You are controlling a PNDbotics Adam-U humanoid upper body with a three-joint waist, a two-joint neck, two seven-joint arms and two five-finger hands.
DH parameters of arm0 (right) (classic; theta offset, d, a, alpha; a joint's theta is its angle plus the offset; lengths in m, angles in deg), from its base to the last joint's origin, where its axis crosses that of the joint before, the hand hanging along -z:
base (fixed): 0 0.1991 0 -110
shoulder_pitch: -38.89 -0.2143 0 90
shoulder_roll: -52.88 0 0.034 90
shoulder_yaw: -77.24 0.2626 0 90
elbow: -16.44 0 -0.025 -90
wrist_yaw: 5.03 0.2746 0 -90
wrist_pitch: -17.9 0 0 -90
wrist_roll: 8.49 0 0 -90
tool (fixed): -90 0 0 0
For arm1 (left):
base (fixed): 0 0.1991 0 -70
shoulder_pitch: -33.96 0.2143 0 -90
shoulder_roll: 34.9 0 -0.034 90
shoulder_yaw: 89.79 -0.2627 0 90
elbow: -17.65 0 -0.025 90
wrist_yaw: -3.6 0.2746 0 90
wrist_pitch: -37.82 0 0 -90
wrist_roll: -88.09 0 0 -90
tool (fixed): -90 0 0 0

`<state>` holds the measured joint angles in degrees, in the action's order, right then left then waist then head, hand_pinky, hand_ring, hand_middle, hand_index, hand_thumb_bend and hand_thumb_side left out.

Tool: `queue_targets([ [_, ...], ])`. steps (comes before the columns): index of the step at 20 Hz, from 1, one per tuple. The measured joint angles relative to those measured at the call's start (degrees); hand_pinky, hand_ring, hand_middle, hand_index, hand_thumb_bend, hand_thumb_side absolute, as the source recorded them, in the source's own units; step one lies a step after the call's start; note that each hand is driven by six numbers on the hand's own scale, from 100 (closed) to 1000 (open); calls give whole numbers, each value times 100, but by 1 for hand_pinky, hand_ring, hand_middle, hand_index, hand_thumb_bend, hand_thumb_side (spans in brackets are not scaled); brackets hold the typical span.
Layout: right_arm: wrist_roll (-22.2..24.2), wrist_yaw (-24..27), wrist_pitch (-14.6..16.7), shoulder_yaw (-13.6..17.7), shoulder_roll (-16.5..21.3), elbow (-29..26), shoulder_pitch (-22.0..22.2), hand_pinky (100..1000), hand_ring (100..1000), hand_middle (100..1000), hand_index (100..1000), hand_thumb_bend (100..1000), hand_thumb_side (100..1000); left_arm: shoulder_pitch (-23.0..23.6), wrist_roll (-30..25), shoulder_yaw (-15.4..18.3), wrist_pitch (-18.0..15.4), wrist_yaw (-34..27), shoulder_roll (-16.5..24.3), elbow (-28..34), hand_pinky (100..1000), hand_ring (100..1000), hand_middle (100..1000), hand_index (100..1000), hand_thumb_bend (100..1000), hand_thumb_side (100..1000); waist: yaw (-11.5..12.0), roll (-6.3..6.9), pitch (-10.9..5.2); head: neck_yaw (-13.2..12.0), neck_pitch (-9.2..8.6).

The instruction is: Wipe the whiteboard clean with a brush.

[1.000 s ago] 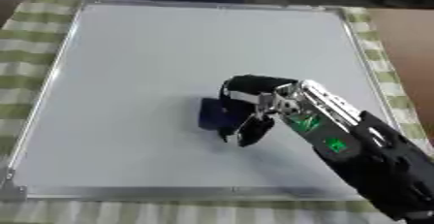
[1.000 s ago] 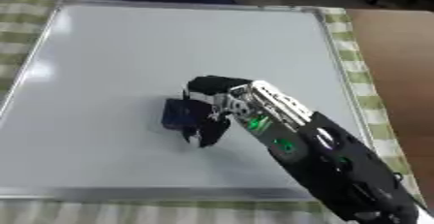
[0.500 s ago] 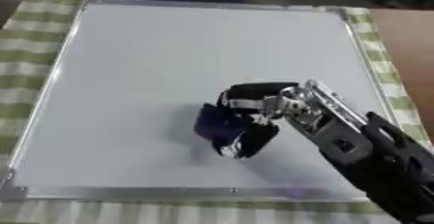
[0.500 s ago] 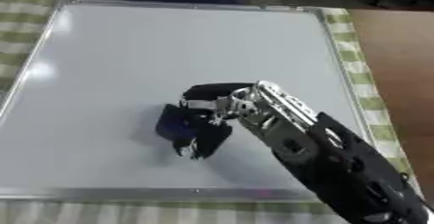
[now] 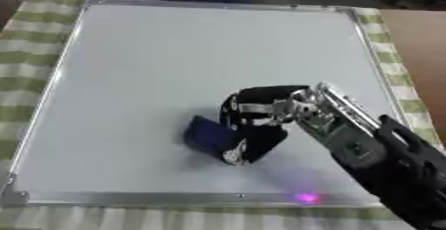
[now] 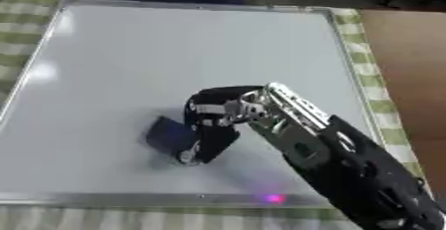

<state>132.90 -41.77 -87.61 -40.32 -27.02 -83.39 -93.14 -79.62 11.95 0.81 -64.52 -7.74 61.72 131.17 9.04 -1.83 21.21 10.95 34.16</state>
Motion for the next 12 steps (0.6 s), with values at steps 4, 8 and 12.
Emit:
queue_targets([
  [4, 5, -28, 93, 0, 7, 6, -1, 687, 820, 776, 100, 316, 527, -2, 0, 0, 0, 0, 0, 0, 674, 854, 800, 845, 245, 1000, 12, 0, 0, 3, -2],
  [8, 10, -69, 142, 2, 7, 19, -12, 692, 824, 777, 100, 298, 524, -4, -1, 0, -1, 0, 0, 0, 674, 854, 800, 846, 244, 1000, 19, 0, 0, 5, -4],
  [12, -102, -187, 135, 72, 8, -5, -14, 693, 821, 777, 100, 253, 525, -5, -1, 0, 0, 0, 0, 0, 674, 854, 800, 846, 244, 1000, 17, 0, 2, 3, -10],
])
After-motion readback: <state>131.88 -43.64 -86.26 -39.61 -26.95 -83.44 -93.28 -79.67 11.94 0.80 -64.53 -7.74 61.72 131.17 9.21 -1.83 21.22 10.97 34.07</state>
